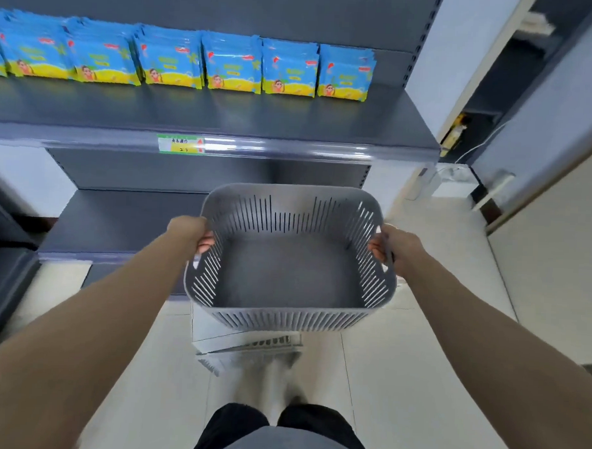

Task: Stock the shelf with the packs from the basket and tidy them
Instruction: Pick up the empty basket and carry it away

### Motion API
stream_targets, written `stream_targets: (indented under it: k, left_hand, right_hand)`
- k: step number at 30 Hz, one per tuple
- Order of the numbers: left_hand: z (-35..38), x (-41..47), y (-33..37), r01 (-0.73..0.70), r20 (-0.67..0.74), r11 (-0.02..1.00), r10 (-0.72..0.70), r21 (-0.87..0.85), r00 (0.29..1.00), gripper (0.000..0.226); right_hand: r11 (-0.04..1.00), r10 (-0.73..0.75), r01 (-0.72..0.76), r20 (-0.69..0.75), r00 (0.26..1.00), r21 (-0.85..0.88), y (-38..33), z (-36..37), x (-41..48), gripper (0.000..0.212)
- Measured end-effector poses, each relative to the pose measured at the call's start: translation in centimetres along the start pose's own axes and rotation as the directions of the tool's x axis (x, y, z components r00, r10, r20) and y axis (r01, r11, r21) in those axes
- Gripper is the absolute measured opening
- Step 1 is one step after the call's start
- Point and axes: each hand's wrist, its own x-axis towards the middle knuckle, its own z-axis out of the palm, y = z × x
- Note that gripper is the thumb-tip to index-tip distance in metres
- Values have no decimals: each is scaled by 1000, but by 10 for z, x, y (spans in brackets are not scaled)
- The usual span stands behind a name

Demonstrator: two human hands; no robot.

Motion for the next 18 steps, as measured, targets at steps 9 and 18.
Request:
stream_targets:
  k: [9,18]
  left_hand:
    - [107,-66,14,-124,331,952,25,280,943,27]
    - [279,-207,-34,-295,649,874,-30,386,760,32]
  right_hand:
    - [945,38,97,-398,917,313,53,-135,-96,32]
    - [833,172,230,-631,757,503,129,-317,-216,32]
